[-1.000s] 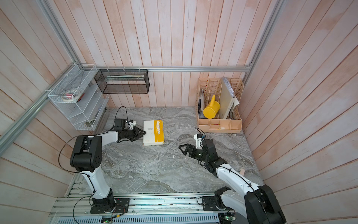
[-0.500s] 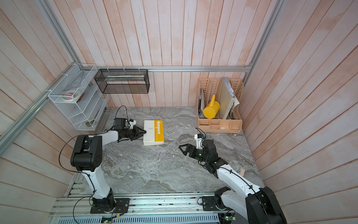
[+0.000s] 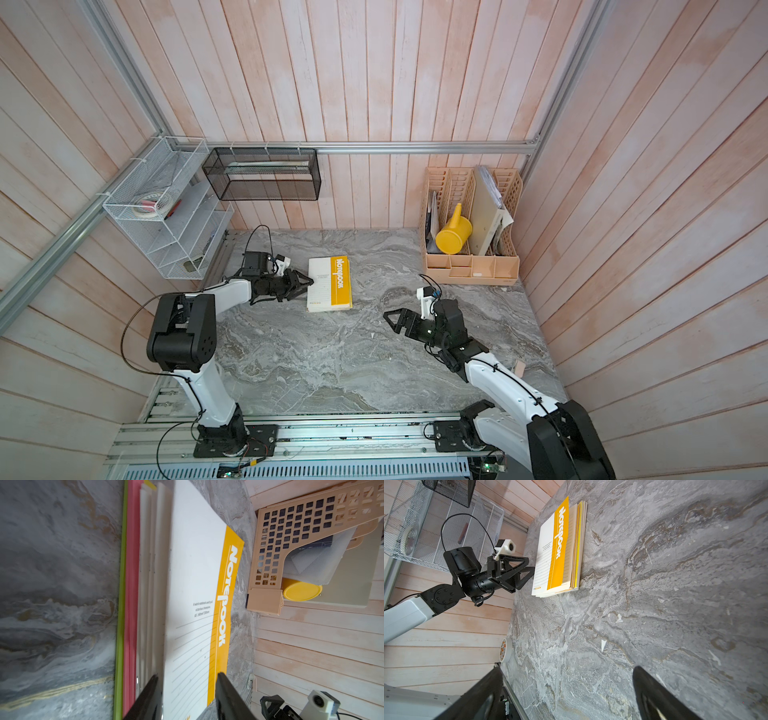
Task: Close the notebook
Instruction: Place the notebook at the notebook, then adjust the notebook at the center of the board.
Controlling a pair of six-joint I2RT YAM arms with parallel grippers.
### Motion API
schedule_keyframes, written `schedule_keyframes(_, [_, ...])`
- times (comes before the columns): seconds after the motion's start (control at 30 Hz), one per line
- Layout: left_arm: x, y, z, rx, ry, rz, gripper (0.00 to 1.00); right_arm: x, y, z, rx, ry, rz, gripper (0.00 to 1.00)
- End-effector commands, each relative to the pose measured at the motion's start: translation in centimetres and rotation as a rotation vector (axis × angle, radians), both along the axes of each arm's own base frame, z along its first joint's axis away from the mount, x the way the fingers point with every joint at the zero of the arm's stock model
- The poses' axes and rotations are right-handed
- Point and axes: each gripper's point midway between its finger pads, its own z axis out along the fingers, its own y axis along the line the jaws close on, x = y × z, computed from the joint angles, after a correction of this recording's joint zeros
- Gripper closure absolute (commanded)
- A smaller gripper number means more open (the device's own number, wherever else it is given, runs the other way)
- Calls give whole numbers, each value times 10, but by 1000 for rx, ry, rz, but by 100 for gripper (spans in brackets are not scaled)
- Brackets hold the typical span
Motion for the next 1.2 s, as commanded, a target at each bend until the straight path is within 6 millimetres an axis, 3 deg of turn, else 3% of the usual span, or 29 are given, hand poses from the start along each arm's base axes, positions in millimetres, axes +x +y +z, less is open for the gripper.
schedule_keyframes(0.0, [5,8,19,50,-58,8,54,-2,0,-4,-2,6,-1,2])
schedule_keyframes(1.17, [-4,-2,-7,44,-8,0,54,-3,2,-5,-4,10,5,2])
